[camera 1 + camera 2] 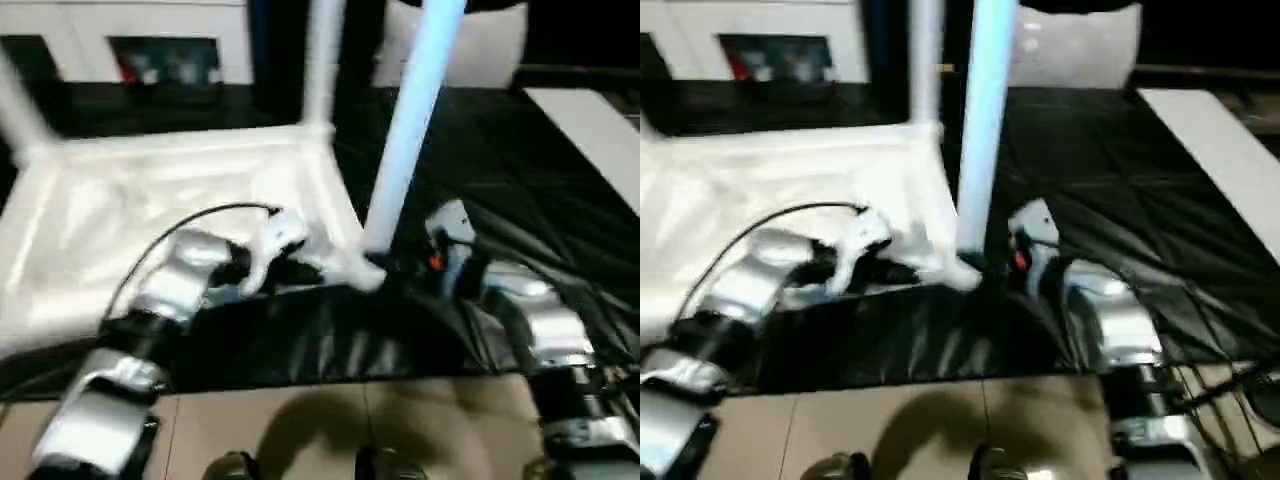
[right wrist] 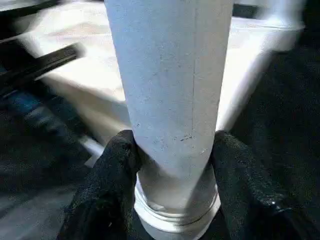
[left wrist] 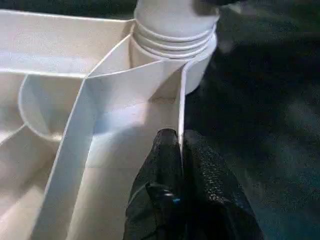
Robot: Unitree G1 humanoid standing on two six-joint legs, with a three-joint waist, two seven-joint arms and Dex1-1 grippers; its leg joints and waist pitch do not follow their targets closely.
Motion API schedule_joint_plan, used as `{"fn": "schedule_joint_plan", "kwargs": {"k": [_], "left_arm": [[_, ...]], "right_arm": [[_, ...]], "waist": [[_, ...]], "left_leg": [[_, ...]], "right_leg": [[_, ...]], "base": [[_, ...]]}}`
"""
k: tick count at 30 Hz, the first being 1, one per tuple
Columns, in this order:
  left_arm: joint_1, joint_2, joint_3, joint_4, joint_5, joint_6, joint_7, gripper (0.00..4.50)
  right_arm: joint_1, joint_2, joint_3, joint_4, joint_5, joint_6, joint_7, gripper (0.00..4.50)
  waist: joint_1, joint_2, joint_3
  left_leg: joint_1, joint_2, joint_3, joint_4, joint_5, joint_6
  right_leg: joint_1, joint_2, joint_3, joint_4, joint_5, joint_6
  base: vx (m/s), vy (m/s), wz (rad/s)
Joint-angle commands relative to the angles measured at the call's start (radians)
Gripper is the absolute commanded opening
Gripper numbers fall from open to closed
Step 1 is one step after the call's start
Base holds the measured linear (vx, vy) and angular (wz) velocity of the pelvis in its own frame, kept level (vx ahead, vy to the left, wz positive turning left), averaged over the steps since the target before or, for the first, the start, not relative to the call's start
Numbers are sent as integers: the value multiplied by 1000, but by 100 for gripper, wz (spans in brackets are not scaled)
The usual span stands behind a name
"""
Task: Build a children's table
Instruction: Rotate leg to tighten
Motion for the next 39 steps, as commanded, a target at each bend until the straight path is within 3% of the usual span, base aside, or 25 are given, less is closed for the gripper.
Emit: {"fn": "schedule_joint_plan", "kwargs": {"k": [1,4,6,8,9,10,12,13,14,18,20,24,27,28,29,33,39], "left_arm": [[-54,-101,-8,-5,-30,14,92,0],[-103,-180,29,45,-24,49,232,0],[-120,-211,42,55,-15,60,293,0],[-130,-236,55,56,-3,75,346,0],[-131,-240,55,55,-1,78,354,0],[-131,-252,53,45,6,90,374,0],[-131,-258,53,41,8,96,378,0],[-123,-252,47,30,10,97,364,0],[-115,-240,41,21,14,93,347,0],[-85,-185,28,-1,21,81,305,0],[-75,-167,25,-7,25,77,291,0],[-39,-98,5,-26,30,18,200,0],[-21,-66,-5,-31,28,1,145,0],[-15,-53,-12,-31,30,-14,128,0],[-2,-23,-26,-29,29,-40,80,0],[15,29,-54,-23,23,-98,-23,0],[11,100,-90,8,22,-217,-175,0]], "right_arm": [[-13,110,111,2,-29,48,-68,187],[-64,230,76,65,-64,80,-310,186],[-92,279,50,107,-69,82,-414,186],[-117,326,11,143,-65,71,-495,186],[-120,335,3,148,-60,66,-504,221],[-133,368,-25,164,-48,43,-544,242],[-139,380,-35,172,-49,31,-555,256],[-139,378,-39,172,-53,22,-548,259],[-137,367,-40,172,-57,10,-534,280],[-111,271,-36,147,-63,-48,-455,300],[-104,239,-41,142,-61,-67,-420,332],[-83,124,-56,120,-43,-117,-258,353],[-80,66,-58,119,-31,-138,-172,387],[-81,47,-56,123,-29,-149,-146,387],[-86,2,-50,125,-11,-160,-70,397],[-91,-74,-26,120,13,-176,79,430],[-97,-154,30,133,33,-220,302,430]], "waist": [[-3,-5,-58],[-19,-5,-58],[-22,-6,-59],[-28,3,-64],[-29,7,-65],[-30,8,-68],[-29,5,-68],[-27,-1,-68],[-26,-7,-69],[-18,-4,-73],[-15,-4,-76],[-10,-1,-82],[-1,-5,-85],[-2,-6,-87],[2,3,-89],[10,3,-85],[23,1,-77]], "left_leg": [[30,8,-24,-80,-453,-28],[33,2,-29,-74,-467,-31],[35,0,-33,-75,-475,-30],[27,7,-38,-89,-480,-22],[27,10,-38,-92,-482,-22],[29,13,-35,-94,-482,-18],[28,11,-31,-94,-469,-12],[25,10,-26,-92,-451,-1],[23,9,-23,-91,-427,9],[16,12,-19,-90,-353,31],[12,12,-15,-85,-308,49],[12,12,-9,-74,-241,88],[13,11,-2,-64,-192,118],[9,10,-3,-62,-178,122],[10,14,-4,-61,-152,129],[13,17,-1,-61,-175,117],[21,21,-1,-66,-276,65]], "right_leg": [[23,-29,1,-100,-658,-94],[12,-28,-6,-111,-719,-73],[15,-28,-13,-117,-727,-65],[31,-26,-19,-113,-631,-78],[31,-27,-18,-110,-591,-91],[32,-27,-19,-107,-493,-125],[31,-27,-17,-105,-452,-142],[32,-29,-14,-102,-430,-152],[34,-30,-13,-100,-422,-154],[43,-35,-11,-87,-353,-166],[47,-36,-9,-79,-296,-184],[53,-35,-8,-68,-208,-223],[50,-33,-5,-57,-144,-256],[55,-33,-5,-51,-130,-261],[57,-34,-8,-48,-104,-274],[58,-30,-7,-46,-115,-286],[48,-29,-4,-61,-280,-247]], "base": [[0,0,0],[0,0,0],[0,0,0],[0,0,0],[0,0,0],[0,0,0],[0,0,0],[0,0,0],[0,0,0],[0,0,0],[0,0,0],[40,-9,1],[35,-12,3],[0,0,0],[0,0,0],[0,0,0],[0,0,0]]}}
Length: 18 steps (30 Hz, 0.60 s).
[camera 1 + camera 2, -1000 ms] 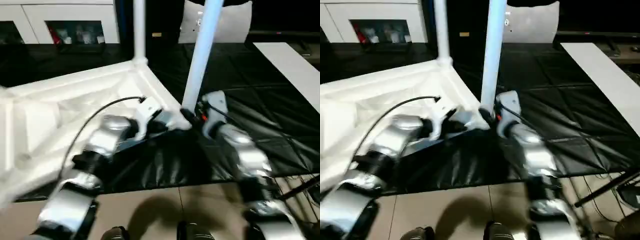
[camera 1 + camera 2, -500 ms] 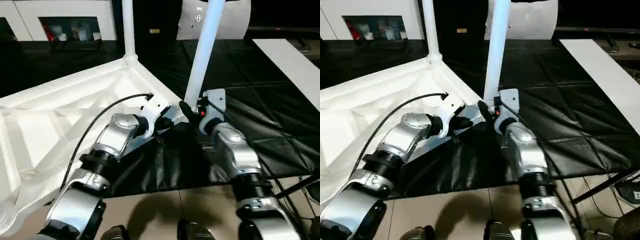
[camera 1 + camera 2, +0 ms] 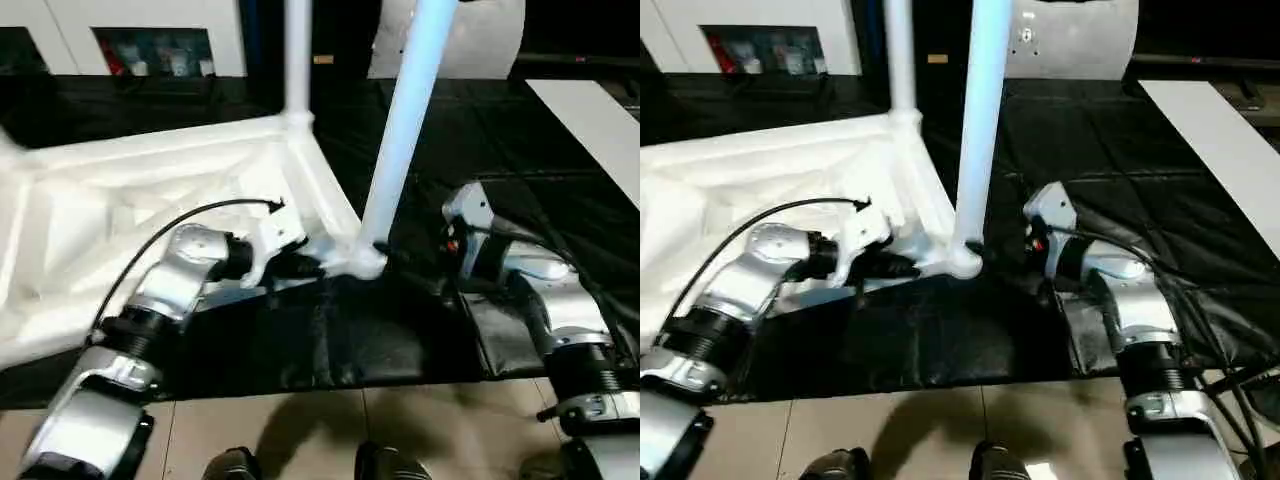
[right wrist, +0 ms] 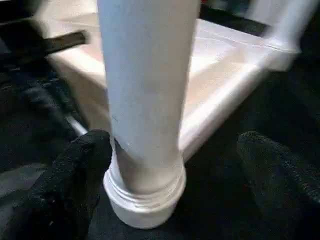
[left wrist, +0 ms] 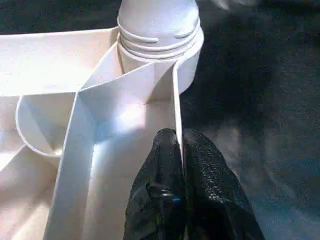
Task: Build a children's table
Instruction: Rotate leg to tighten
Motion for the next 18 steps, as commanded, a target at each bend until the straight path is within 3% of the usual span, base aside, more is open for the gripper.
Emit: {"fn": "schedule_joint_plan", "kwargs": {"k": [1,8,18], "left_arm": [[6,9,-49,9,2,-35,-90,0],[1,45,-93,-3,-19,-84,-248,0],[-13,45,-102,2,-21,-109,-295,0]], "right_arm": [[-10,-23,27,-12,28,-7,93,430],[-38,-51,70,31,62,9,273,383],[-43,-64,115,32,83,45,396,301]], "waist": [[1,0,-77],[10,0,-74],[20,1,-76]], "left_leg": [[31,16,1,-63,-284,57],[31,19,-4,-67,-347,24],[30,19,-2,-65,-327,26]], "right_leg": [[60,-27,21,-57,-319,-225],[51,-28,22,-59,-407,-206],[52,-26,24,-52,-353,-224]], "base": [[0,0,0],[0,0,0],[0,0,0]]}}
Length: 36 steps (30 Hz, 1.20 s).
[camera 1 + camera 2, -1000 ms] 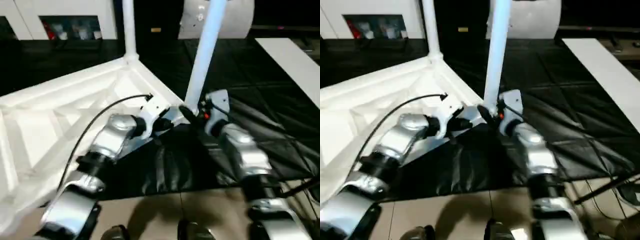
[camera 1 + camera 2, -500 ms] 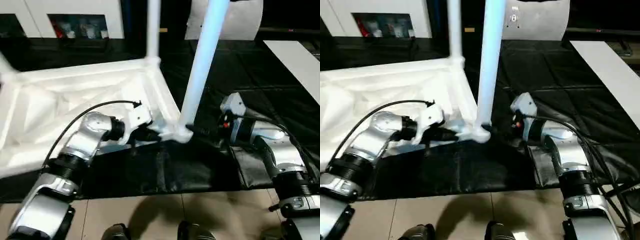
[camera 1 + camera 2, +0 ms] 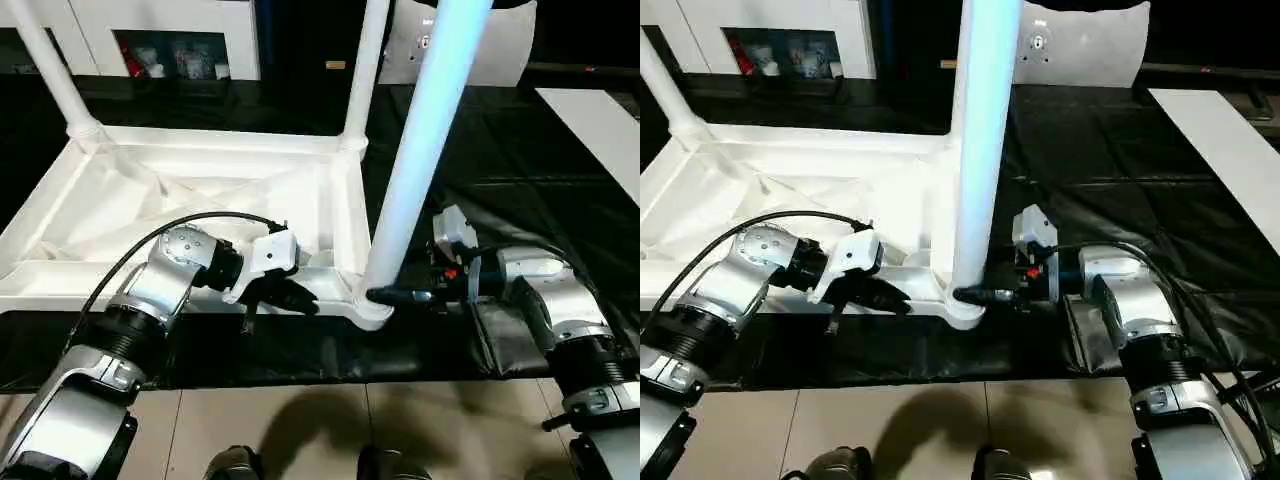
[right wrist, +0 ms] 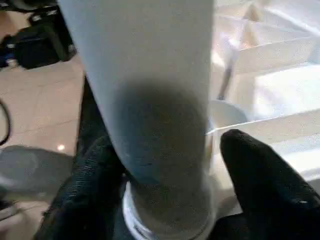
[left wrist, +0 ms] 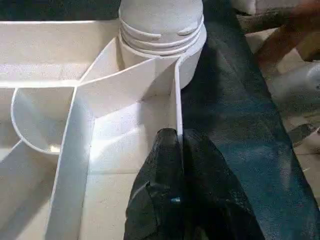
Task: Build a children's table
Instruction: Rotate leg to tighten
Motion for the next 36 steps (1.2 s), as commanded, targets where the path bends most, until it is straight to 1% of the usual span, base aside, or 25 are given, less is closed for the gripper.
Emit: {"fn": "schedule_joint_plan", "kwargs": {"k": [1,4,7,10,11,12,18,19,20,21,22,23,24,25,26,27,28,29,30,31,32,33,34,35,36], "left_arm": [[-10,-9,-39,1,12,-22,-43,0],[-10,-8,-39,2,12,-24,-46,0],[-11,-9,-40,5,13,-26,-47,0],[-12,-11,-39,11,14,-26,-42,0],[-12,-12,-36,13,14,-23,-39,0],[-11,-15,-31,14,11,-19,-34,0],[-12,-22,-12,10,2,17,4,0],[-13,-23,-9,9,2,25,12,0],[-16,-32,1,6,8,57,53,0],[-20,-42,12,4,9,87,90,0],[-21,-44,14,3,9,93,96,0],[-30,-73,36,-11,4,162,165,0],[-32,-77,39,-13,4,171,175,0],[-36,-90,47,-19,1,197,199,0],[-36,-90,47,-19,1,197,199,0],[-37,-96,49,-22,1,207,209,0],[-39,-107,53,-28,1,225,228,0],[-47,-130,65,-27,1,250,269,0],[-47,-130,65,-27,1,250,269,0],[-78,-193,100,-3,6,294,398,0],[-90,-214,112,7,8,308,441,0],[-103,-236,127,19,8,318,491,0],[-110,-249,136,25,8,324,519,0],[-115,-257,140,27,8,328,536,0],[-130,-286,160,35,6,344,604,0]], "right_arm": [[-15,-13,11,-10,7,5,28,275],[-15,-13,15,-6,5,8,39,262],[-18,-12,18,2,4,6,44,231],[-19,-8,21,5,6,8,44,214],[-18,-6,22,2,8,11,43,206],[-15,-4,20,-2,11,15,38,201],[4,20,-5,-27,15,40,-46,197],[7,26,-9,-31,11,45,-72,197],[16,50,-18,-43,-1,65,-152,197],[23,73,-26,-53,-14,86,-228,197],[24,78,-27,-54,-16,89,-240,197],[35,132,-41,-67,-36,121,-374,196],[37,140,-43,-69,-38,124,-389,196],[41,163,-46,-77,-46,132,-437,196],[41,163,-46,-77,-46,132,-437,196],[42,173,-48,-79,-51,137,-459,196],[43,192,-50,-83,-59,145,-499,196],[42,225,-54,-87,-68,152,-557,196],[42,225,-54,-87,-68,152,-557,195],[14,313,-81,-58,-92,167,-737,195],[2,343,-94,-45,-96,174,-799,195],[-14,370,-105,-25,-102,174,-860,195],[-23,384,-111,-14,-105,172,-892,195],[-29,393,-111,-5,-110,171,-914,195],[-52,429,-118,25,-120,168,-989,195]], "waist": [[-4,0,-76],[-3,2,-76],[-3,2,-76],[-3,2,-74],[-3,-1,-74],[-3,0,-74],[-4,2,-72],[-6,2,-70],[-7,0,-70],[-10,2,-66],[-15,1,-66],[-21,0,-63],[-24,5,-62],[-33,2,-61],[-39,1,-60],[-41,1,-60],[-47,3,-60],[-51,7,-62],[-55,6,-62],[-61,5,-62],[-67,6,-62],[-68,6,-63],[-74,5,-62],[-74,7,-64],[-77,7,-64]], "left_leg": [[31,19,-1,-75,-325,29],[30,19,-2,-75,-315,30],[31,19,-1,-75,-314,30],[31,19,-2,-76,-326,26],[31,19,-2,-76,-327,26],[31,19,-2,-76,-327,26],[31,19,-3,-79,-338,20],[29,19,-4,-80,-350,15],[30,18,-5,-81,-357,12],[30,16,-8,-83,-371,1],[33,13,-10,-83,-390,-10],[34,10,-12,-83,-409,-19],[35,10,-14,-84,-421,-25],[34,7,-19,-83,-437,-30],[32,5,-24,-85,-447,-30],[30,4,-25,-85,-451,-28],[30,6,-26,-87,-456,-25],[28,7,-28,-89,-454,-27],[27,6,-29,-91,-456,-27],[28,6,-29,-91,-466,-28],[31,4,-27,-88,-473,-35],[34,3,-30,-87,-481,-38],[37,0,-31,-86,-496,-38],[38,-1,-31,-85,-492,-28],[33,1,-30,-88,-485,-24]], "right_leg": [[52,-26,20,-59,-355,-225],[53,-26,20,-58,-353,-224],[52,-25,20,-57,-347,-227],[52,-26,19,-60,-371,-220],[52,-25,20,-61,-375,-217],[52,-26,20,-60,-378,-216],[50,-26,20,-63,-395,-211],[50,-25,19,-64,-408,-206],[49,-26,19,-65,-421,-202],[47,-26,18,-69,-454,-189],[44,-27,17,-74,-497,-173],[40,-28,16,-80,-551,-152],[38,-27,15,-82,-573,-143],[37,-27,11,-90,-617,-121],[39,-28,6,-96,-653,-99],[40,-28,4,-97,-663,-92],[39,-28,4,-100,-657,-90],[41,-29,3,-98,-632,-98],[41,-27,1,-99,-623,-101],[39,-25,0,-100,-610,-105],[32,-24,1,-99,-610,-115],[32,-25,-3,-102,-625,-112],[32,-24,-9,-107,-651,-100],[36,-26,-9,-113,-645,-93],[38,-26,-8,-111,-625,-97]], "base": [[0,0,0],[0,0,0],[0,0,0],[0,0,0],[0,0,0],[0,0,0],[0,0,0],[0,0,0],[0,0,0],[0,0,0],[0,0,0],[0,0,0],[0,0,0],[0,0,0],[0,0,0],[0,0,0],[0,0,0],[0,0,0],[0,0,0],[0,0,0],[0,0,0],[0,0,0],[0,0,0],[0,0,0],[0,0,0]]}}
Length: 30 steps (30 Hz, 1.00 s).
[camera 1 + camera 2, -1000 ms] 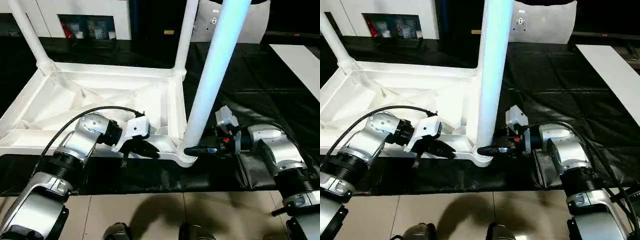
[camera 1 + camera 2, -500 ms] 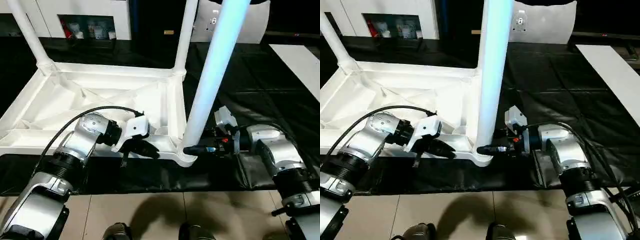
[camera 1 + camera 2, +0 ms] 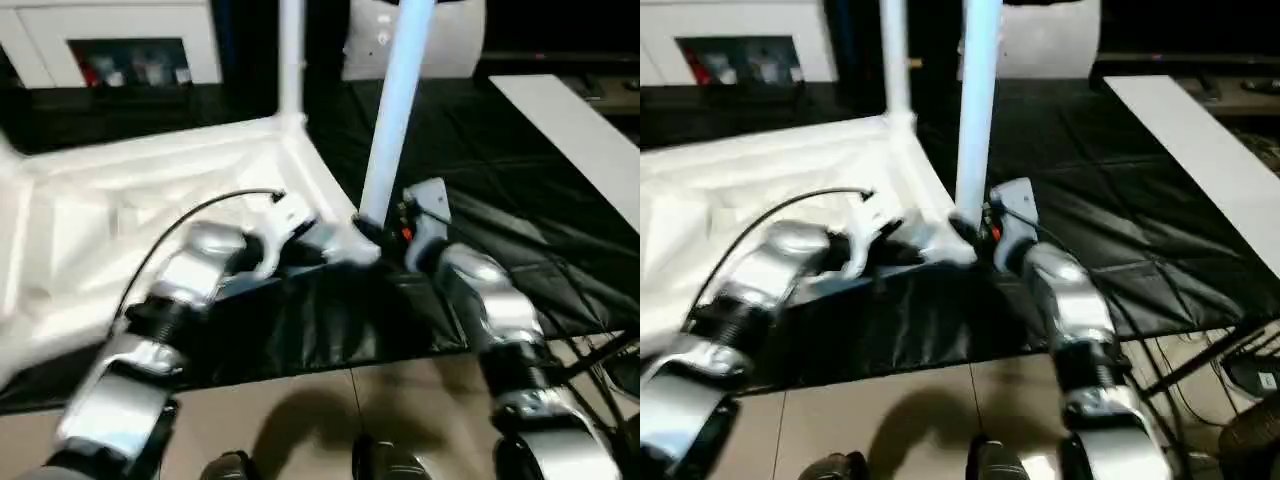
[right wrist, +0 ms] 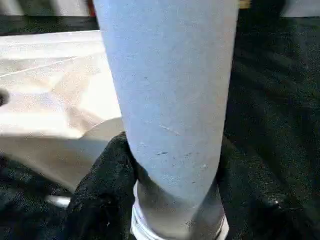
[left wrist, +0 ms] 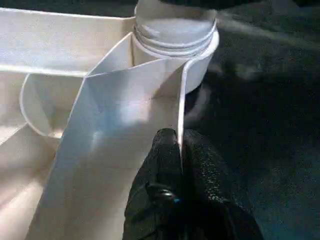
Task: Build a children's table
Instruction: Rotate leg to tighten
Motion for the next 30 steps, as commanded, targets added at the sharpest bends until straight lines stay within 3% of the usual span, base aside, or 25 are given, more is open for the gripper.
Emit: {"fn": "schedule_joint_plan", "kwargs": {"k": [1,3,5,6,9,17,22,23,25,30], "left_arm": [[-59,-77,26,-30,-38,6,92,0],[-66,-99,38,-34,-34,24,138,0],[-61,-131,43,-61,-33,46,172,0],[-58,-144,43,-72,-32,55,179,0],[-49,-151,36,-87,-31,57,178,0],[13,-57,-10,-113,-17,3,59,0],[38,-7,-30,-112,-12,-39,-12,0],[49,15,-44,-111,-11,-65,-52,0],[58,35,-56,-110,-12,-81,-84,0],[83,105,-98,-113,-28,-181,-246,0]], "right_arm": [[-24,81,49,37,3,22,-54,195],[-37,111,45,51,-18,17,-135,195],[-49,157,23,69,-21,-14,-223,195],[-52,178,8,75,-19,-27,-244,251],[-51,191,-6,77,-18,-47,-258,275],[1,7,-2,51,-35,-154,-91,338],[21,-93,-14,35,-19,-203,60,379],[21,-138,-10,39,-19,-219,115,390],[21,-177,-2,41,-8,-221,171,394],[47,-296,52,1,54,-200,477,410]], "waist": [[-2,7,-70],[-5,4,-73],[-3,2,-80],[-2,3,-80],[6,6,-86],[25,4,-100],[33,1,-93],[34,1,-90],[35,0,-85],[45,-2,-80]], "left_leg": [[29,6,-21,-88,-468,-23],[25,7,-17,-90,-436,-20],[29,6,-8,-86,-400,-10],[28,5,-5,-84,-389,-3],[30,7,4,-79,-310,26],[25,6,12,-61,-123,117],[25,8,15,-58,-143,129],[27,9,13,-60,-190,113],[31,9,13,-63,-238,91],[34,13,9,-67,-289,70]], "right_leg": [[46,-27,0,-75,-571,-115],[50,-25,4,-67,-485,-140],[50,-25,11,-61,-405,-169],[50,-25,12,-60,-394,-173],[54,-22,18,-46,-265,-204],[77,-24,18,-17,-63,-274],[77,-22,20,-17,-86,-291],[74,-24,19,-25,-170,-274],[69,-22,19,-34,-253,-253],[64,-22,19,-43,-341,-214]], "base": [[0,0,0],[0,0,0],[0,0,0],[0,0,0],[18,-2,1],[36,-5,2],[0,0,0],[0,0,0],[0,0,0],[0,0,0]]}}
